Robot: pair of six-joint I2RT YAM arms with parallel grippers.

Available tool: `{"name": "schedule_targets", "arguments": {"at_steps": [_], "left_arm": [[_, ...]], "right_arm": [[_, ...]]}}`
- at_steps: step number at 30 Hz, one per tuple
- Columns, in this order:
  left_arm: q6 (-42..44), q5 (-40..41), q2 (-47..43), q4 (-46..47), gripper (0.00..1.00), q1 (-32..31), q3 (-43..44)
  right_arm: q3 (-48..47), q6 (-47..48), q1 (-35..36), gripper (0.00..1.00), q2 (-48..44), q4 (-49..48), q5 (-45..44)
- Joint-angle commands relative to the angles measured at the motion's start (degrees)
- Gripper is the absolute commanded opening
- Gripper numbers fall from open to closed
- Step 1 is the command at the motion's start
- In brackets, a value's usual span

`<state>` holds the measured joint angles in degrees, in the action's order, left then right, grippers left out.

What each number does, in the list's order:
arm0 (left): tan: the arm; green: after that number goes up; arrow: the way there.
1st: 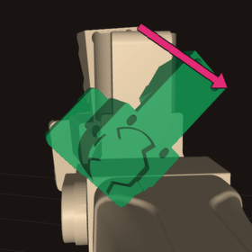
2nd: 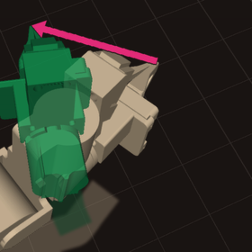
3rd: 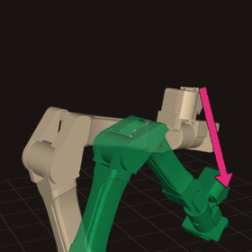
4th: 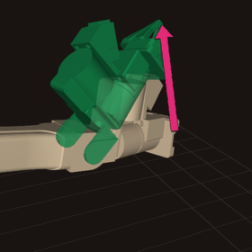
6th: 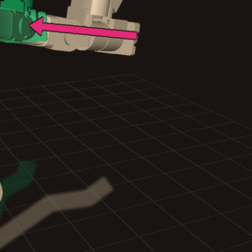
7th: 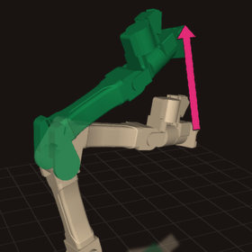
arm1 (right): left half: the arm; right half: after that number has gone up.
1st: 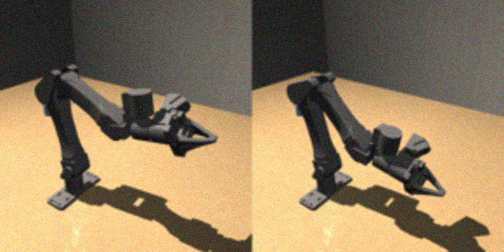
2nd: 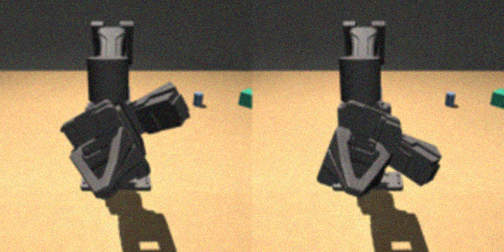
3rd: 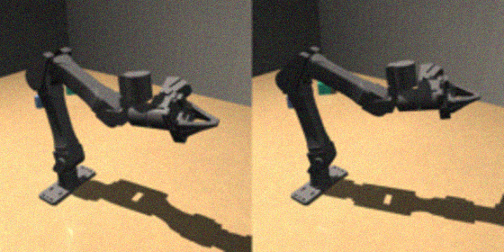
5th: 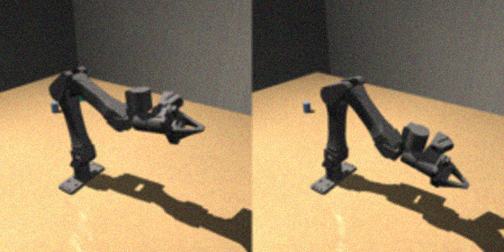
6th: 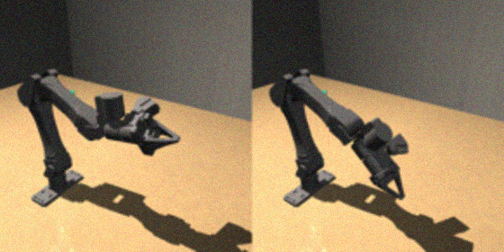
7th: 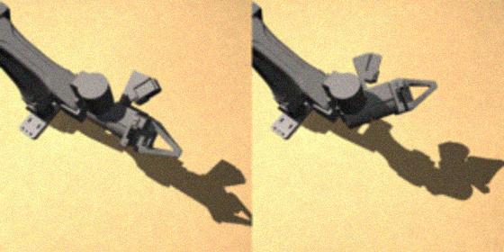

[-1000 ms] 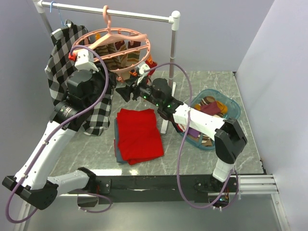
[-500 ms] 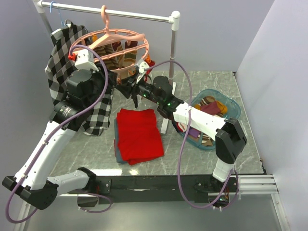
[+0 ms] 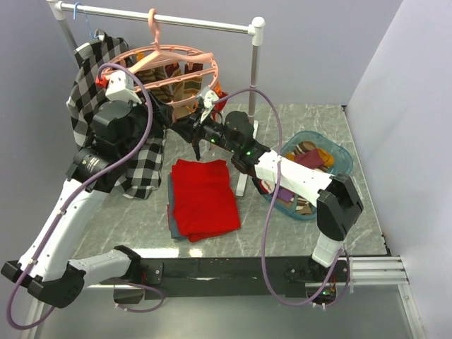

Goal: Clip the socks to the hanger
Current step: Open the clamp at the hanger.

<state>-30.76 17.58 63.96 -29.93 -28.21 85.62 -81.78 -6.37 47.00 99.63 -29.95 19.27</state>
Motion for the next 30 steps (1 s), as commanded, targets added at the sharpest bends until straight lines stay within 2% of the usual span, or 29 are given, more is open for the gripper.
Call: {"name": "schedule_targets", "arguments": {"at_steps": [1,3,7,19,30], "left_arm": [[-1.3,-2.3,-1.0,-1.7,0.69,0.2,2.8],[-1.3,-2.5,-0.7,-3.0,0.73,0.3,3.1],[-0.8,-2.7,0.7,-3.5,0.74,0.3,3.2],[1.1,-3.2,4.8,-2.5,0.69,0.3,5.5],[3.5,-1.1,4.9,0.3,0.49,0.3,3.7]], "right_arm": [[-2.2,0.2,0.3,0.04,-3.2,-1.2,0.9],[-2.2,0.2,0.3,0.04,-3.2,-1.1,0.9],[-2.2,0.0,0.3,0.04,-3.2,-0.9,1.5],[-2.3,0.2,0.3,0.03,-3.0,-0.1,2.2],[-3.8,3.1,0.9,0.03,-2.0,4.1,1.2]]}}
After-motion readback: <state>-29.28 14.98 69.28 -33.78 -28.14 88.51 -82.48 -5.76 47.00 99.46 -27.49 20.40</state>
